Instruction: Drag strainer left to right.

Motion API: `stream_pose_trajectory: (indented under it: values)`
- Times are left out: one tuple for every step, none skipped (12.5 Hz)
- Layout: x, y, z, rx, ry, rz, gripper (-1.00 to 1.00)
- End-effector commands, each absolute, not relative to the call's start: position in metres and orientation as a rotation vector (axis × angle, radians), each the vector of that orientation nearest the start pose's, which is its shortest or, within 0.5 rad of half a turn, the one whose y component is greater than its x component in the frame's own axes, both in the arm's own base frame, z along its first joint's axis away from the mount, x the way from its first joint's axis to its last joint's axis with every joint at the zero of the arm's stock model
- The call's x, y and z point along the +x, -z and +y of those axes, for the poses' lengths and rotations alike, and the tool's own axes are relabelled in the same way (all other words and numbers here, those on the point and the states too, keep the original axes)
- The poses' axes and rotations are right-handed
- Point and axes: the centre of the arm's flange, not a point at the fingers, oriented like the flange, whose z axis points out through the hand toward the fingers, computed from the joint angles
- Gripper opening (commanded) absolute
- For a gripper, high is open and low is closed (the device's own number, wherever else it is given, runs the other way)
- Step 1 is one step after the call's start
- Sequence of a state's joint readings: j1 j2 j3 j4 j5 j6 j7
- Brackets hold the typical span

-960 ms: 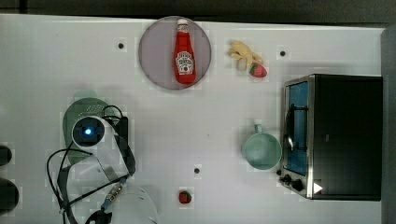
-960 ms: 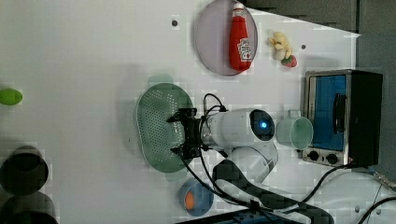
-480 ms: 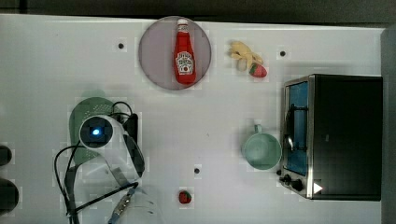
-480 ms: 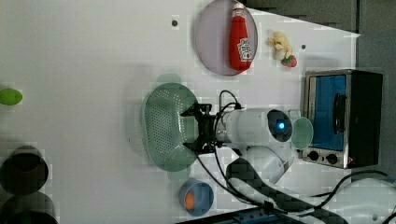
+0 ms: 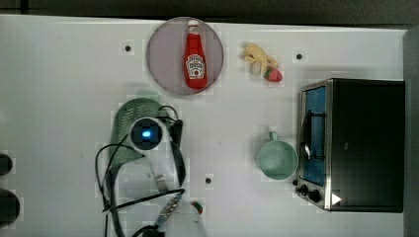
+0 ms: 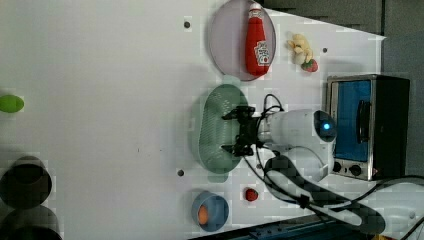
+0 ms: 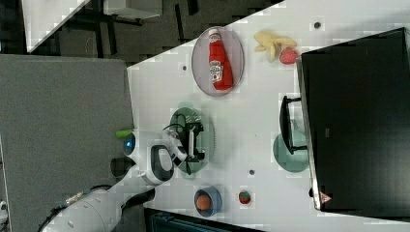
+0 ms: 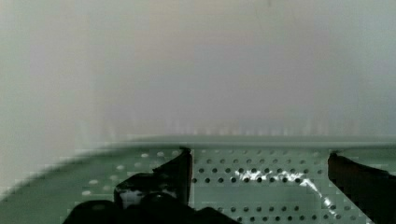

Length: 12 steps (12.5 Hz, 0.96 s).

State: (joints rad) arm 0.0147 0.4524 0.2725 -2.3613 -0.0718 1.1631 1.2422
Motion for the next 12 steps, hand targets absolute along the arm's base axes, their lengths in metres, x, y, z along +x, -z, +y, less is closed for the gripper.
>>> stream_pose_trajectory:
  values:
    - [0.481, -0.154, 0.115, -2.203, -0.13, 2.251, 1.0]
    - [0.483, -0.154, 0.101, -2.205, -0.121, 2.254, 1.0]
    - [0.484, -0.154, 0.087, -2.203, -0.114, 2.262, 1.0]
    - [0.485, -0.154, 0.075, -2.211, -0.106, 2.259, 1.0]
    - [0.486, -0.155, 0.063, -2.216, -0.098, 2.258, 1.0]
    - [0.487, -0.155, 0.051, -2.232, -0.09, 2.247, 1.0]
    - [0.487, -0.155, 0.038, -2.239, -0.086, 2.251, 1.0]
    - [0.487, -0.154, 0.026, -2.259, -0.078, 2.234, 1.0]
    - [0.488, -0.154, 0.018, -2.292, -0.068, 2.198, 1.0]
    - [0.488, -0.154, 0.008, -2.284, -0.062, 2.213, 1.0]
    - [0.489, -0.155, -0.004, -2.262, -0.049, 2.239, 1.0]
    - [0.489, -0.155, -0.015, -2.25, -0.039, 2.256, 1.0]
